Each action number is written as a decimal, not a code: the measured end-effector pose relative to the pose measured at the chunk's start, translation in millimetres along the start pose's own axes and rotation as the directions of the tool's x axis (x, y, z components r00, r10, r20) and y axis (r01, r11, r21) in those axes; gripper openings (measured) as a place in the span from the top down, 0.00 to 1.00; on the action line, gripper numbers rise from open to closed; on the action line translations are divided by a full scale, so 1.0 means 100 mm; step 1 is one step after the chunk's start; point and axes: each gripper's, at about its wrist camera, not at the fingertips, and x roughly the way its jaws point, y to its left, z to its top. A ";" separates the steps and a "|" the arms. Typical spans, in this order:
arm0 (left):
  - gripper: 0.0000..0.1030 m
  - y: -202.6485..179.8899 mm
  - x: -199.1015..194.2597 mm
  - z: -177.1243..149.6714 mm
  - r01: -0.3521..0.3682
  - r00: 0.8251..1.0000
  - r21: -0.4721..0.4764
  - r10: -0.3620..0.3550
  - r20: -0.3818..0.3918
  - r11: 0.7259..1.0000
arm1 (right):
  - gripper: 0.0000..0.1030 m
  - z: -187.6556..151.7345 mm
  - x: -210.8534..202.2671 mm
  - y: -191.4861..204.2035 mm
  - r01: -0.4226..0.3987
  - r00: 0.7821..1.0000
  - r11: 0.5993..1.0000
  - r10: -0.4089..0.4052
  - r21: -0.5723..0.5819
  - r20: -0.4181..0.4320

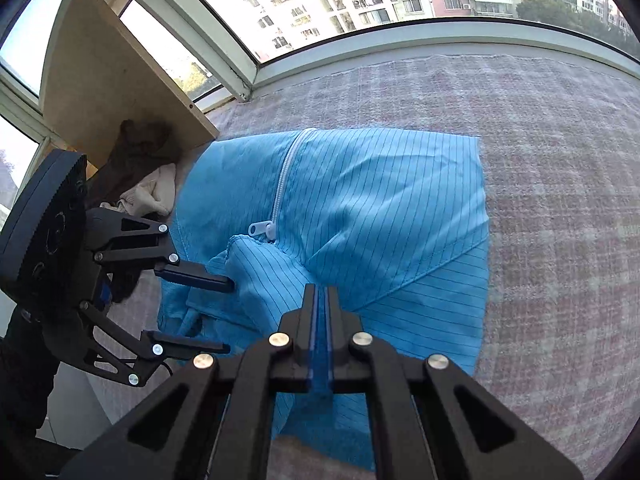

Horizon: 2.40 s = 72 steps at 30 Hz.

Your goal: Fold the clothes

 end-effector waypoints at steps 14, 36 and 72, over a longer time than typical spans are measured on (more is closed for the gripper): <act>0.62 0.09 0.12 0.12 0.149 0.988 0.012 -0.148 -0.038 0.989 | 0.97 0.04 0.16 0.06 0.054 0.996 0.995 -0.060 -0.084 -0.066; 0.59 0.10 0.42 0.73 0.219 0.976 0.037 -0.219 0.000 0.975 | 0.97 -0.19 0.17 -0.19 -0.022 0.990 1.000 0.019 -0.020 -0.142; 0.59 -0.02 0.26 0.48 0.286 0.957 0.079 -0.288 0.019 0.955 | 0.97 -0.02 0.50 -0.29 -0.286 0.946 0.957 0.288 0.036 -0.147</act>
